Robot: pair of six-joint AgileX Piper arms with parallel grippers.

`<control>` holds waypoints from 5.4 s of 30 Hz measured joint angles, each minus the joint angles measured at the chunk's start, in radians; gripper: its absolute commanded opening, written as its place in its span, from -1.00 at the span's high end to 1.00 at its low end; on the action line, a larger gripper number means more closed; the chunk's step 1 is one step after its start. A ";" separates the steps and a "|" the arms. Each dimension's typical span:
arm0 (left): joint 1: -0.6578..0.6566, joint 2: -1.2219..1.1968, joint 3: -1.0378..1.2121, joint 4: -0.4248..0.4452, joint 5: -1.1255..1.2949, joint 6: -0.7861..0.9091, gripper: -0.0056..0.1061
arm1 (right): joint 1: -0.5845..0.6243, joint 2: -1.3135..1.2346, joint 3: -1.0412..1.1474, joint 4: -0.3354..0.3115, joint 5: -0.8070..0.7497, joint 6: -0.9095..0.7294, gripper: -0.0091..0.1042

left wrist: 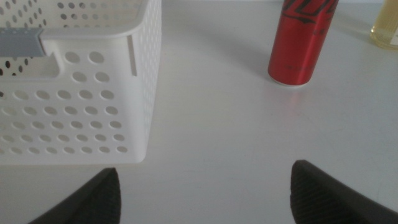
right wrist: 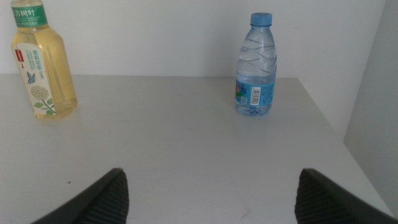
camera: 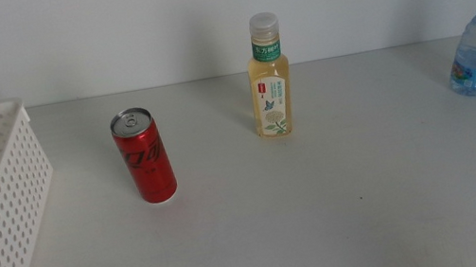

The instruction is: Use arms to grab the bottles and put them into the dustbin to the left of the table.

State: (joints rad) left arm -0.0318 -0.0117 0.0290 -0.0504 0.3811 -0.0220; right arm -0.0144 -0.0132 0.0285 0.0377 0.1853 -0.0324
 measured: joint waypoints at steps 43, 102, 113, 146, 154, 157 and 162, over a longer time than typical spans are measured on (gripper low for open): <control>-0.178 1.168 -0.003 0.013 -1.391 0.050 -0.77 | 0.000 0.000 0.000 0.000 0.000 0.000 -0.44; -0.178 1.850 -0.650 0.278 -1.231 -0.105 0.63 | 0.000 0.000 0.000 0.000 0.000 0.000 -0.44; -0.132 1.493 -0.821 0.207 -0.473 -0.105 0.63 | 0.000 0.000 0.000 0.000 0.000 0.000 -0.44; 0.381 1.858 -1.650 -0.019 0.812 0.360 0.93 | 0.000 0.000 0.000 0.000 0.000 0.000 -0.44; 0.381 1.989 -1.654 0.008 0.796 0.360 0.93 | 0.000 0.000 0.000 0.000 0.000 0.000 -0.44; 0.381 2.023 -1.655 0.010 0.791 0.355 0.93 | 0.000 0.000 0.000 0.000 0.000 0.000 -0.44; 0.381 2.054 -1.655 0.010 0.789 0.343 0.84 | 0.000 0.000 0.000 0.000 0.000 0.000 -0.44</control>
State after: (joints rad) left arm 0.3489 2.0424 -1.6258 -0.0405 1.1703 0.3210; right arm -0.0144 -0.0132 0.0285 0.0377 0.1853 -0.0324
